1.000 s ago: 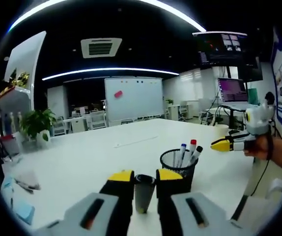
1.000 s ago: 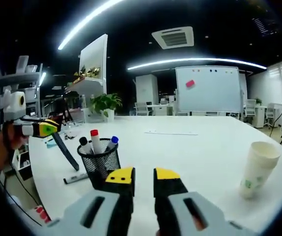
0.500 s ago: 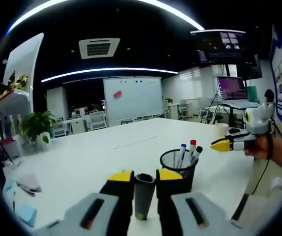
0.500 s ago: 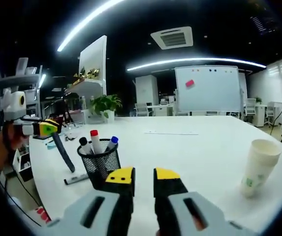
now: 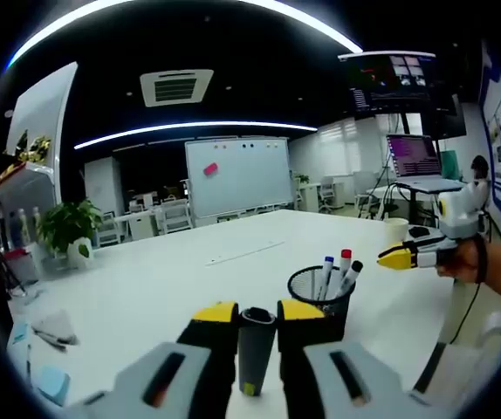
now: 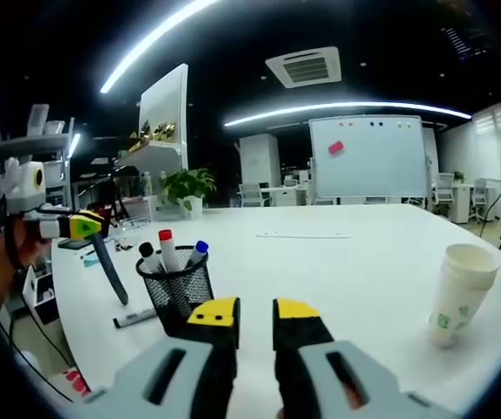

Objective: Place the scattered laser pointers and whiteboard markers into the pen holder and stack the scattered paper cups together

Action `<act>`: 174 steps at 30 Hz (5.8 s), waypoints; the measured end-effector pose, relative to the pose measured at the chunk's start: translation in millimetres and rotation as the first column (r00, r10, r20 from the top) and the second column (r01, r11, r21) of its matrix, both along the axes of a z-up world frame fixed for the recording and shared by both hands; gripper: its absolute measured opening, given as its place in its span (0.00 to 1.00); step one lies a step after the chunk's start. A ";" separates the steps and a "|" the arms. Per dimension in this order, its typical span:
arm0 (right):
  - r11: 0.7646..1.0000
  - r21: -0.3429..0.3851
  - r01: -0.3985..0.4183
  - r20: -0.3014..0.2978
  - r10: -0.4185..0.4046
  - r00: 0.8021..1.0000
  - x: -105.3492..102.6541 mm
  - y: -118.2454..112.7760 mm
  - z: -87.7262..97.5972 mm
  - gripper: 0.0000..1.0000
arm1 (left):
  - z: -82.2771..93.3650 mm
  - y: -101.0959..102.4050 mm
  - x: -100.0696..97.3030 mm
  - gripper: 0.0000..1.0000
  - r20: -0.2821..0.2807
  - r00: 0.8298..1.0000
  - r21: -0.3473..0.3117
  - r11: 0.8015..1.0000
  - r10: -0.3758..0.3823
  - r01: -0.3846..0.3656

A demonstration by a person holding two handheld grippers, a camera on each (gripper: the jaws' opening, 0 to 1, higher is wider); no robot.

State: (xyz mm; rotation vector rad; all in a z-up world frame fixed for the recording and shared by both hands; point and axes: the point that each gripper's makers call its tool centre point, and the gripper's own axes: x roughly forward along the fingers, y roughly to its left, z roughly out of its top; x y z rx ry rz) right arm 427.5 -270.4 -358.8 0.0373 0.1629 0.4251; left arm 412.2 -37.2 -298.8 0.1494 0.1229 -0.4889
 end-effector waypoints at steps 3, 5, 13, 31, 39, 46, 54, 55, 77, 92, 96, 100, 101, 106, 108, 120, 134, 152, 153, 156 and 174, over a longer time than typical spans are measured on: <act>1.000 -0.001 -0.001 -0.007 0.001 1.000 0.6 0.2 -3.7 0.16 | 0.0 0.9 0.6 0.18 0.002 1.000 0.001 1.000 0.001 -0.001; 1.000 0.000 -0.001 -0.008 0.001 1.000 0.7 0.1 -4.3 0.16 | 0.3 1.0 0.5 0.18 0.004 1.000 -0.001 1.000 -0.001 0.001; 1.000 0.004 -0.006 -0.011 0.006 1.000 0.7 2.1 -5.2 0.16 | -1.2 1.7 0.5 0.18 0.002 1.000 0.014 1.000 -0.005 0.005; 1.000 0.011 -0.014 -0.010 0.015 1.000 -0.8 4.2 -4.7 0.16 | 7.2 -1.6 0.7 0.18 0.026 0.999 0.046 0.999 -0.022 0.021; 1.000 0.018 -0.021 -0.006 0.021 1.000 -0.9 3.9 -2.9 0.16 | 13.5 0.1 1.2 0.18 0.038 0.999 0.056 0.998 -0.019 0.017; 1.000 0.019 -0.022 -0.010 0.022 1.000 -0.5 3.9 -4.5 0.16 | 16.4 -0.5 -0.3 0.18 0.047 0.999 0.064 0.998 -0.018 0.015; 1.000 0.021 -0.017 -0.015 0.018 1.000 0.7 2.3 -6.9 0.16 | 23.7 1.0 0.7 0.18 0.063 0.998 0.064 0.998 -0.012 0.008; 1.000 0.022 -0.017 -0.015 0.017 1.000 0.7 2.4 -7.1 0.16 | 22.8 1.5 1.6 0.18 0.063 0.998 0.068 0.998 -0.011 0.006; 0.999 0.033 -0.008 -0.016 0.008 1.000 0.1 0.3 -5.8 0.16 | 37.0 2.3 9.0 0.18 0.095 0.995 0.044 0.999 -0.008 0.004; 0.999 0.043 -0.004 -0.018 0.004 1.000 -1.1 -3.7 -7.0 0.16 | 49.8 -13.4 7.0 0.18 0.112 0.992 0.006 0.998 -0.058 0.057; 0.999 0.045 -0.005 -0.017 0.006 1.000 -2.1 -3.9 -6.3 0.16 | 52.4 -17.7 6.0 0.18 0.106 0.991 -0.010 0.997 -0.075 0.077; 0.999 0.047 -0.003 -0.015 0.004 1.000 -3.3 -4.8 -5.2 0.16 | 56.4 -20.8 5.0 0.18 0.113 0.990 -0.010 0.996 -0.086 0.087; 0.999 0.047 -0.003 -0.014 0.003 1.000 -3.5 -5.1 -5.0 0.16 | 58.0 -22.2 4.5 0.18 0.114 0.989 -0.013 0.996 -0.090 0.092; 0.999 0.048 0.000 -0.011 0.000 1.000 -4.4 -6.5 -3.3 0.16 | 62.3 -28.2 4.2 0.18 0.125 0.986 -0.009 0.994 -0.107 0.108; 0.999 0.048 0.002 -0.010 -0.001 1.000 -4.7 -6.9 -2.9 0.16 | 64.4 -30.0 5.0 0.18 0.128 0.985 -0.008 0.993 -0.112 0.114; 0.999 0.049 0.004 -0.007 -0.004 1.000 -4.6 -9.0 -1.2 0.16 | 74.5 -31.9 8.2 0.18 0.117 0.984 -0.052 0.989 -0.131 0.138; 0.999 0.046 0.005 -0.002 -0.005 1.000 -4.5 -11.1 1.2 0.16 | 80.8 -36.3 11.6 0.18 0.133 0.982 -0.030 0.989 -0.136 0.142; 0.999 0.032 0.000 0.000 0.000 1.000 -5.6 -9.3 1.2 0.15 | 98.8 -51.0 13.2 0.18 0.158 0.974 -0.056 0.983 -0.163 0.174; 1.000 0.031 -0.001 0.000 0.001 1.000 -5.9 -9.3 1.4 0.15 | 100.4 -51.4 12.5 0.18 0.160 0.973 -0.058 0.983 -0.163 0.175; 1.000 0.031 0.002 0.000 -0.002 1.000 -6.0 -10.6 1.5 0.15 | 102.9 -54.2 11.3 0.18 0.165 0.972 -0.058 0.982 -0.168 0.180; 0.999 0.040 0.006 0.002 -0.006 1.000 -7.9 -12.7 0.7 0.15 | 100.9 -66.7 18.0 0.18 0.143 0.970 -0.095 0.973 -0.196 0.211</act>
